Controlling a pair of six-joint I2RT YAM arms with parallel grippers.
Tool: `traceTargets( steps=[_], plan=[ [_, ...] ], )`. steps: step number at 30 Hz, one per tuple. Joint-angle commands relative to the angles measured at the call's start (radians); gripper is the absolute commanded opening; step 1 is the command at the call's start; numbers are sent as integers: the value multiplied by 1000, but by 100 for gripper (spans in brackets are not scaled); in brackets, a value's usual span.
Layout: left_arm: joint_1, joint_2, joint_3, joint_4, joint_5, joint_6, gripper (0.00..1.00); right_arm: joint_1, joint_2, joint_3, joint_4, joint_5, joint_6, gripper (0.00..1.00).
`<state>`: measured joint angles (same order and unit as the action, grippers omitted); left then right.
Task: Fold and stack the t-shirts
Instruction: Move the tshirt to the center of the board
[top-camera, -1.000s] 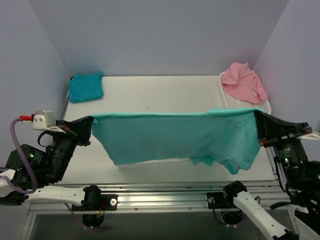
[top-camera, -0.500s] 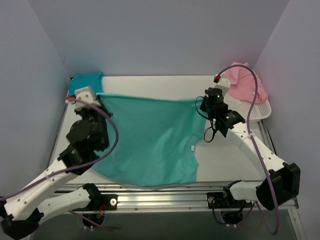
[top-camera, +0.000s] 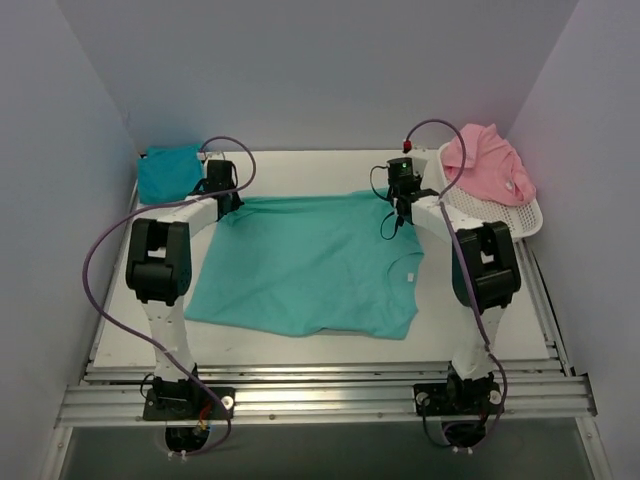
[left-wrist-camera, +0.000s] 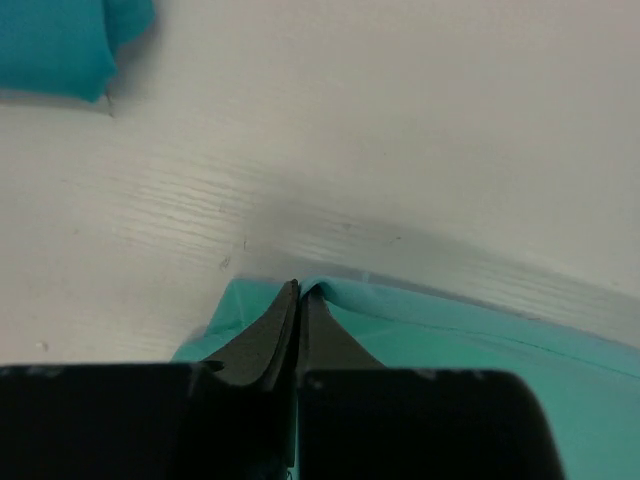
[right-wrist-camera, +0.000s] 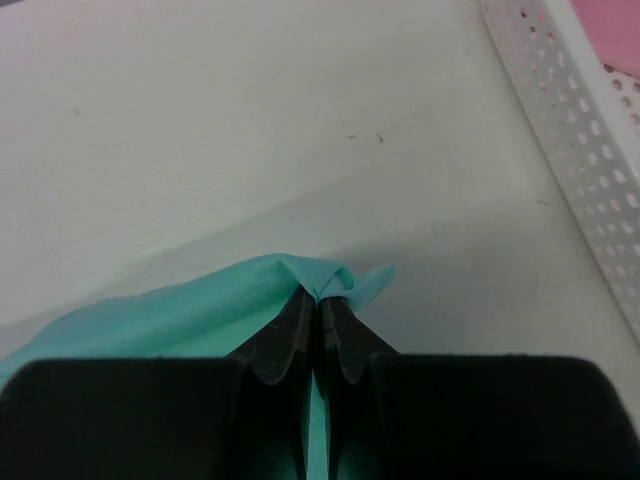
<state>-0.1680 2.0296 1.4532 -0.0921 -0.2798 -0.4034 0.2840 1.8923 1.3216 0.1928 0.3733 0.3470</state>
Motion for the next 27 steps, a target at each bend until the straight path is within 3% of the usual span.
traceTargets(
  steps=[1,7,12,16,20,24,27],
  plan=[
    [35,55,145,-18,119,-41,2,-31,115,137,36,32,-48,0],
    [48,182,337,-90,105,-18,2,-58,305,318,13,12,-54,0],
    [45,105,276,8,122,0,2,-60,306,348,68,-78,-37,0],
    [27,-90,167,72,122,63,2,-45,66,233,126,-113,-69,0],
    [-23,-325,148,-6,76,129,2,18,-215,185,84,-45,-152,0],
    [-152,-656,102,-64,-51,242,2,195,-540,157,33,56,-250,0],
    [-235,-854,91,-147,-81,239,2,315,-675,160,-30,67,-261,0]
  ],
)
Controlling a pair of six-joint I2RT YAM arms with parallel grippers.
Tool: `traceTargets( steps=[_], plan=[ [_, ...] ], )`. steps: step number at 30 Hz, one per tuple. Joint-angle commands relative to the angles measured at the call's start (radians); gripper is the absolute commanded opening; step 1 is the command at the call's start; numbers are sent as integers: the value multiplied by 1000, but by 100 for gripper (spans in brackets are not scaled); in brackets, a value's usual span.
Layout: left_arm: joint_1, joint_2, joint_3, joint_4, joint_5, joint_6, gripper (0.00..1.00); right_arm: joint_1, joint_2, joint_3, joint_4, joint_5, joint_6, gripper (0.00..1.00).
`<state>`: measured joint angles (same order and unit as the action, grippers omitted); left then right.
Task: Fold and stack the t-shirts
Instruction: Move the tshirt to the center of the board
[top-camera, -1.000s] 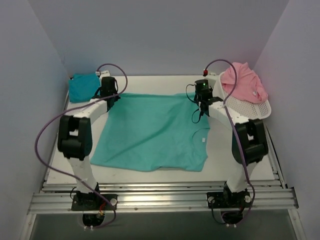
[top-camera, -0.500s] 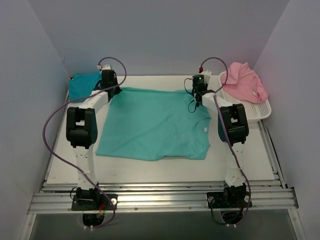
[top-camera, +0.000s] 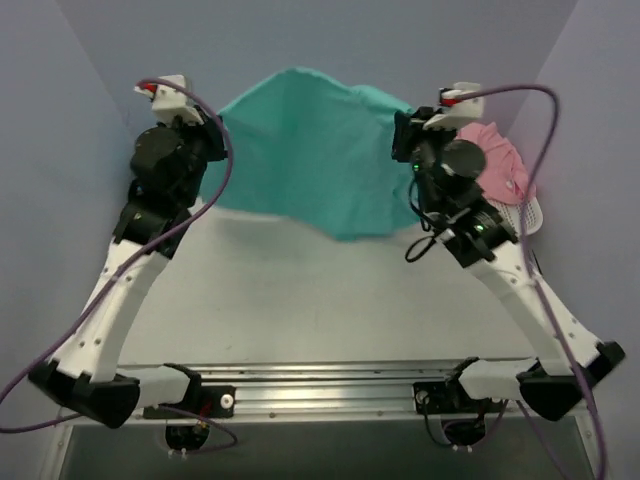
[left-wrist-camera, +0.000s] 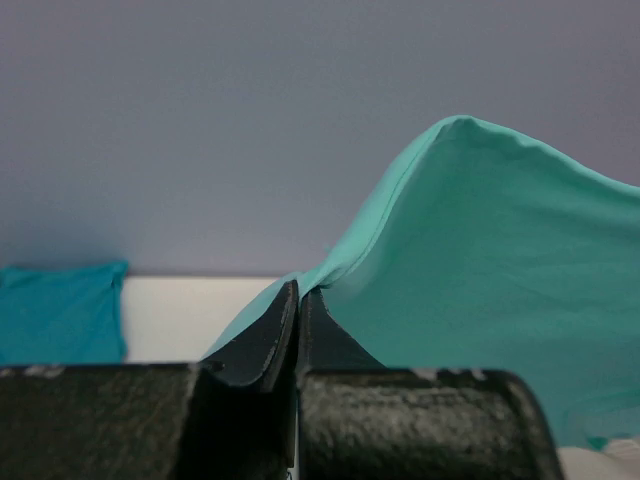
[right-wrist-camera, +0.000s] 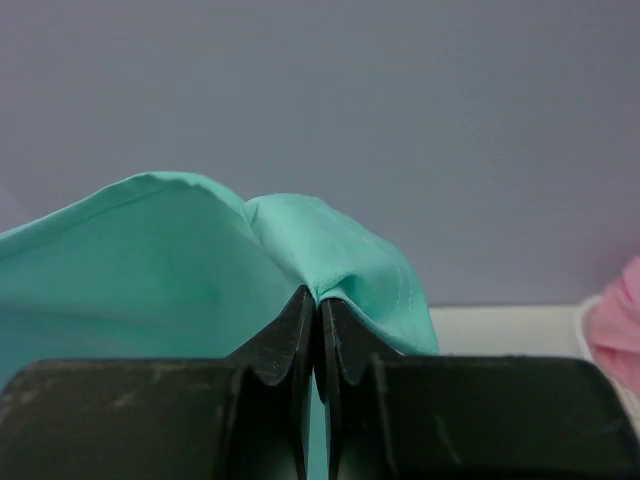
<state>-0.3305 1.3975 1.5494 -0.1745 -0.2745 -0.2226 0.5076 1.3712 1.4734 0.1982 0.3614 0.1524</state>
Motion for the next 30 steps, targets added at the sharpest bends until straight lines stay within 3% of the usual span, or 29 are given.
traceTargets(
  steps=[1,3,9,16,20,24,30],
  plan=[
    [-82,-260,6,-104,-94,42,2,117,-235,8,-55,77,-68,0],
    [-93,-352,21,-192,-98,11,2,155,-306,5,-74,19,-54,0],
    [-245,-561,5,-249,-154,-7,2,166,-471,67,-180,-214,-28,0],
    [-252,-695,32,-299,-82,-66,2,163,-566,183,-310,-263,15,0],
    [-251,-687,41,-306,-68,-77,2,161,-544,226,-338,-201,26,0],
    [-252,-606,15,-292,-167,-54,2,161,-427,238,-353,-41,1,0],
    [-245,-444,-123,-159,-344,-18,2,158,-206,121,-271,215,-53,0]
  ],
)
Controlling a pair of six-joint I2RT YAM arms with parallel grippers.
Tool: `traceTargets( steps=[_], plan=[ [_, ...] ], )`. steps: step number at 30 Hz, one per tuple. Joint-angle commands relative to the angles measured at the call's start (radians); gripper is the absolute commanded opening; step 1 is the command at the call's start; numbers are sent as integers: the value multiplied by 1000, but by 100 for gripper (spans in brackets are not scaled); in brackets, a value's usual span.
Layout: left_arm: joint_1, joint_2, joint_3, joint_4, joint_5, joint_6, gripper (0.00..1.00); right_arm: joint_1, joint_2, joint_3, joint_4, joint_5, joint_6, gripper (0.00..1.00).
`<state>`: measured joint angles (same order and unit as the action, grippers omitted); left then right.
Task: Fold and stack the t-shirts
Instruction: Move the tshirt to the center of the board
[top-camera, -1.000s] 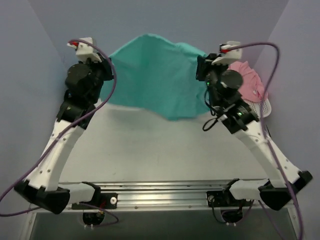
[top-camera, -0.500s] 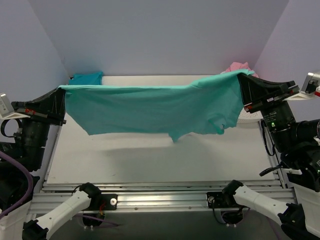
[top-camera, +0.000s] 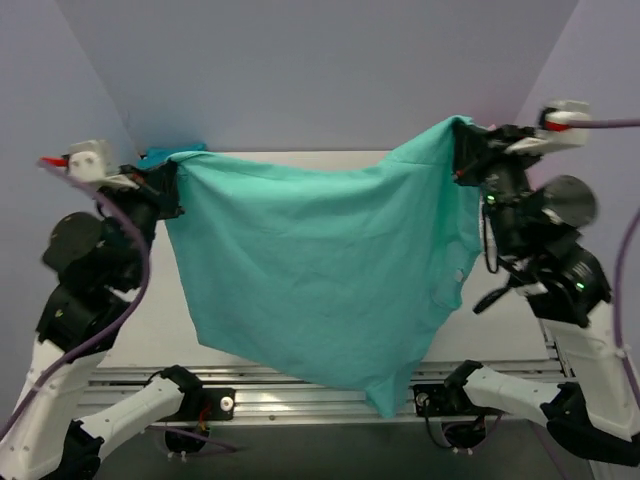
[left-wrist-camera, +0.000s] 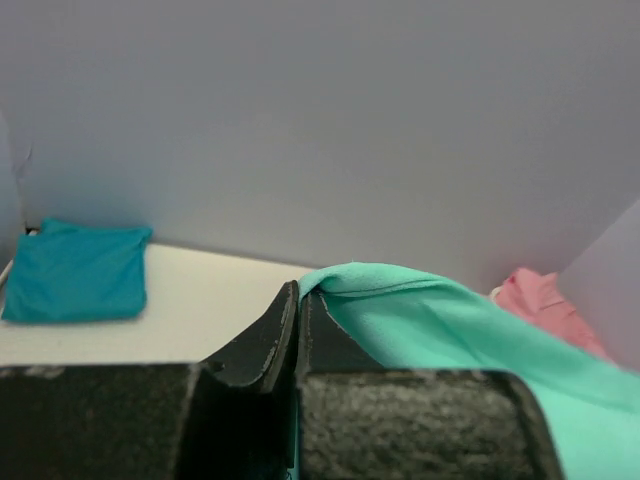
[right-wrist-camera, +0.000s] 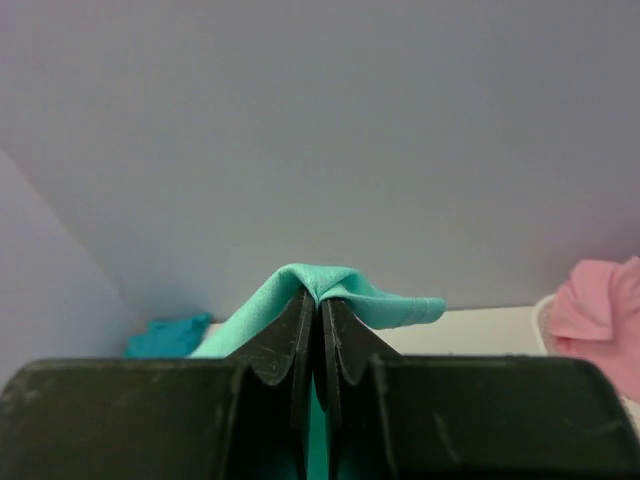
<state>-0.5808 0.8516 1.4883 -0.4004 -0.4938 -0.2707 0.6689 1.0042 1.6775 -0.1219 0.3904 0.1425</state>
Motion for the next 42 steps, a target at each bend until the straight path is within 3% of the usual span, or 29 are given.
traceTargets(
  steps=[1,3,7,11,13,14,19,20,22,23,24,25,26,28,31,34,39,42],
  plan=[
    [28,124,-109,87,-135,27,2,-26,186,-113,71,205,-40,0],
    [82,179,-160,139,-89,-16,2,-80,262,-206,146,162,-17,0],
    [325,286,-333,282,82,-140,2,-245,398,-386,318,32,97,0],
    [407,575,-398,478,120,-190,2,-339,637,-434,465,24,109,0],
    [415,715,-352,518,97,-185,2,-353,814,-385,525,39,112,0],
    [426,865,-314,517,100,-191,2,-359,940,-354,536,47,115,0],
    [466,1275,120,390,244,-225,2,-387,1252,-71,528,91,124,0],
    [469,1358,197,264,235,-234,2,-390,1313,-33,525,94,126,0],
    [466,1386,294,262,231,-220,2,-394,1358,33,509,103,121,3],
    [469,1399,308,267,244,-226,4,-396,1388,95,498,110,121,29],
    [475,1409,334,252,242,-231,16,-397,1399,126,479,111,117,55],
    [475,1423,398,233,239,-231,42,-400,1407,152,475,122,114,79],
    [475,1454,430,207,233,-223,54,-400,1415,194,472,134,109,100],
    [476,1484,527,189,232,-211,94,-400,1416,235,461,157,88,100],
    [477,1506,610,121,210,-196,94,-400,1386,292,447,194,68,100],
    [476,1431,574,142,193,-190,94,-394,1308,289,458,228,46,100],
    [463,1140,321,225,152,-171,94,-353,1098,180,466,269,28,100],
    [443,973,148,212,120,-196,94,-306,954,33,435,266,78,100]
  ],
)
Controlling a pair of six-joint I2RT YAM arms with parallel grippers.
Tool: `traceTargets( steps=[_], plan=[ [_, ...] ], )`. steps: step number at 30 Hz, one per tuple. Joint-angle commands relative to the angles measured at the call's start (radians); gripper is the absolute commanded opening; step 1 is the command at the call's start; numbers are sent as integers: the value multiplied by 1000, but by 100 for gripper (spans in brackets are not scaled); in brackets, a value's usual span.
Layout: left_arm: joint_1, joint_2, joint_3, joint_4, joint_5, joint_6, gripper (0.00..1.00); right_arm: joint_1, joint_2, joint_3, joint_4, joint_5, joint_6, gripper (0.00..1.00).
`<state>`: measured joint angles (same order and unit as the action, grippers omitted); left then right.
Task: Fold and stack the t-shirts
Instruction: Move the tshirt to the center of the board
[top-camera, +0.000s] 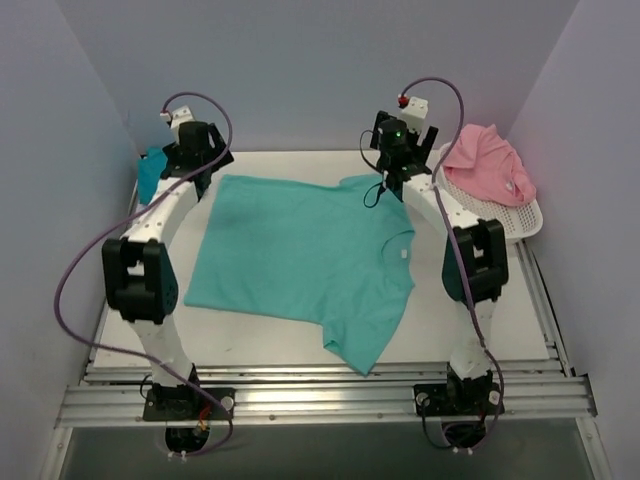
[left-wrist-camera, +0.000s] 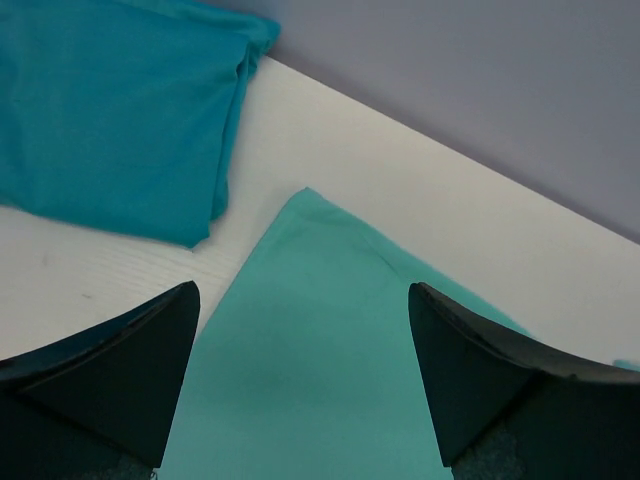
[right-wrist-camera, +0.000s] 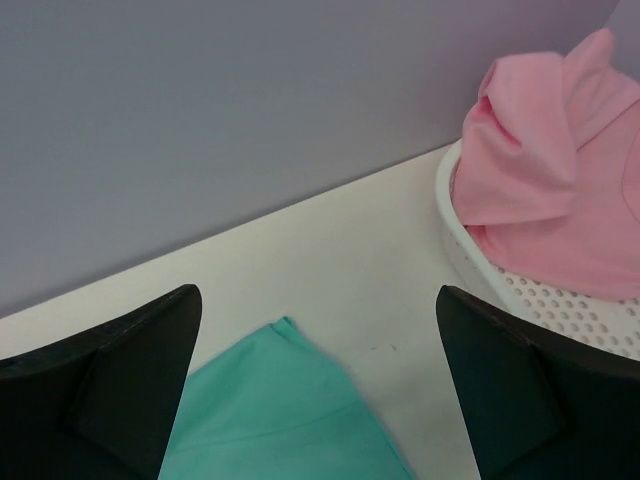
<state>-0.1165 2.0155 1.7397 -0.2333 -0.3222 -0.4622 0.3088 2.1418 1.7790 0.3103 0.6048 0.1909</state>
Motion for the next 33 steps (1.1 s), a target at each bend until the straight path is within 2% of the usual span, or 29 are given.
traceTargets(
  steps=[1,3,6,7,10,11,14,17,22,25,29,33],
  plan=[
    [-31,-268,-152,46,-75,-10,94,67,-216,-143,-14,47,51,100],
    [-52,-339,-295,43,-87,-52,94,107,-308,-220,-68,9,129,100],
    [-81,-454,-428,43,-97,-111,94,153,-410,-370,-114,-28,223,99],
    [-86,-495,-500,40,-118,-125,94,182,-433,-413,-117,-43,241,95],
    [-101,-549,-590,22,-129,-168,94,223,-528,-596,-100,-92,329,85],
    [-104,-561,-645,19,-129,-193,94,230,-571,-637,-99,-106,356,84],
    [-130,-624,-771,23,-149,-258,94,283,-655,-780,-126,-126,436,86],
    [-181,-698,-894,55,-182,-318,94,378,-735,-871,-212,-51,524,94],
    [-259,-823,-1009,62,-227,-381,94,535,-884,-1035,-306,-19,697,100],
    [-276,-888,-1078,69,-251,-391,94,619,-996,-1102,-361,-57,801,100],
    [-276,-928,-1125,83,-242,-403,94,740,-1138,-1113,-558,-10,950,100],
    [-281,-931,-1149,106,-219,-405,94,854,-1200,-1132,-724,26,1102,100]
  ],
)
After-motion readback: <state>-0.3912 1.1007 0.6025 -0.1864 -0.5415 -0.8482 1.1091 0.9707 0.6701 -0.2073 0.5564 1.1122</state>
